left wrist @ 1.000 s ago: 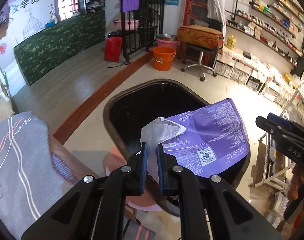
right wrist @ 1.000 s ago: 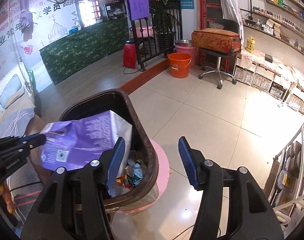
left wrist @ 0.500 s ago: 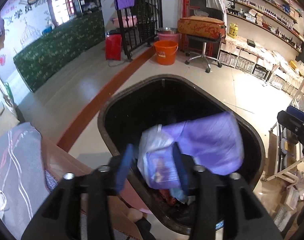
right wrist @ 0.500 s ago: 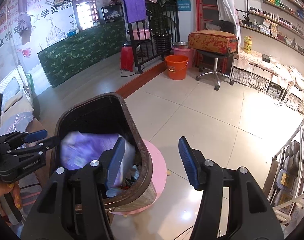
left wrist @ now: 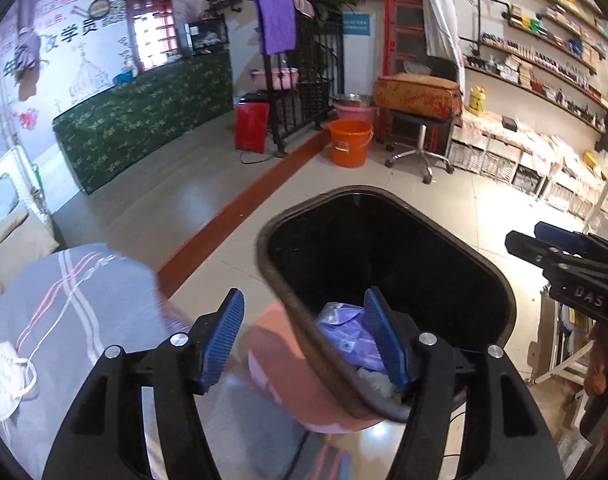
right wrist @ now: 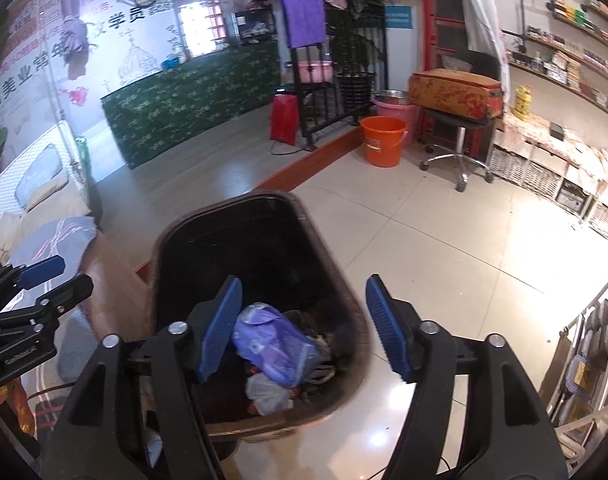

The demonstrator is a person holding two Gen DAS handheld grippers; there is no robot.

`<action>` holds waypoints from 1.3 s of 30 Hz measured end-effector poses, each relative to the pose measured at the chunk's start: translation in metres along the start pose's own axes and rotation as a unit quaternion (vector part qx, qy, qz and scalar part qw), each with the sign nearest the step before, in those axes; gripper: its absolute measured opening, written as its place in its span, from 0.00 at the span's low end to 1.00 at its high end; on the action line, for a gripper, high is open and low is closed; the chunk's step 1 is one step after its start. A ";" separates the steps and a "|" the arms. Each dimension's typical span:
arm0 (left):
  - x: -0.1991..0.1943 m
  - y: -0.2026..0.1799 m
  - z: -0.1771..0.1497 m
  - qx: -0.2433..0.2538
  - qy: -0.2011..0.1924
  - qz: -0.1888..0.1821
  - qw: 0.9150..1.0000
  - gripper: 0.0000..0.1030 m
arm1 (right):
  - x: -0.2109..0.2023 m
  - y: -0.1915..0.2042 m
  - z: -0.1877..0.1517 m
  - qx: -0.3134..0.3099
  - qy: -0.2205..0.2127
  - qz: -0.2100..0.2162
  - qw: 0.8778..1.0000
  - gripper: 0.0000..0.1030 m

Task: Collect trash
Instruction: 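Move both tools back over the face mask on the bed, then grasp the yellow foam net with the left gripper while the right gripper grasps the white mask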

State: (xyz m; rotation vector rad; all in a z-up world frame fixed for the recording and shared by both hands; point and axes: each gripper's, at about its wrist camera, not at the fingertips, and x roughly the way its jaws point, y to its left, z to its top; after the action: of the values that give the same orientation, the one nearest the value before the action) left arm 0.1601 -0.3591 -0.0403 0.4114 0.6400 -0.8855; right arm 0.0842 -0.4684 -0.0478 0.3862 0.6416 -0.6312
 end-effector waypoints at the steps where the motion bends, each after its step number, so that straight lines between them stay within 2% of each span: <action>1: -0.003 0.005 -0.002 -0.004 -0.001 0.004 1.000 0.62 | 0.002 0.009 0.000 -0.006 0.004 0.010 1.000 0.65; 9: -0.033 0.053 -0.025 -0.054 -0.005 0.039 0.998 0.69 | 0.014 0.088 -0.007 -0.067 0.033 0.087 0.993 0.71; 12: -0.046 0.075 -0.036 -0.070 -0.005 0.058 0.996 0.73 | 0.017 0.123 -0.009 -0.095 0.047 0.118 0.987 0.77; 18: -0.081 0.126 -0.069 -0.130 -0.011 0.100 0.986 0.81 | 0.014 0.198 -0.016 -0.155 0.072 0.190 0.967 0.80; 23: -0.115 0.185 -0.106 -0.181 -0.012 0.158 0.971 0.83 | 0.011 0.265 -0.021 -0.202 0.094 0.248 0.943 0.81; 30: -0.161 0.275 -0.156 -0.279 -0.017 0.228 0.933 0.83 | 0.001 0.345 -0.025 -0.239 0.112 0.316 0.912 0.81; 34: -0.179 0.314 -0.175 -0.332 -0.030 0.247 0.910 0.83 | -0.007 0.399 -0.034 -0.265 0.111 0.344 0.894 0.81; 36: -0.184 0.332 -0.180 -0.347 -0.031 0.259 0.901 0.83 | -0.008 0.422 -0.040 -0.277 0.115 0.353 0.886 0.81; 39: -0.182 0.353 -0.184 -0.357 -0.020 0.259 0.897 0.83 | -0.006 0.459 -0.043 -0.299 0.116 0.353 0.879 0.81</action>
State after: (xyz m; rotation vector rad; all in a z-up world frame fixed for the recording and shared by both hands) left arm 0.2997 0.0559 -0.0305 -0.1095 0.7230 -0.1127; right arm 0.3597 -0.1010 -0.0117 0.0887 0.8235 0.3286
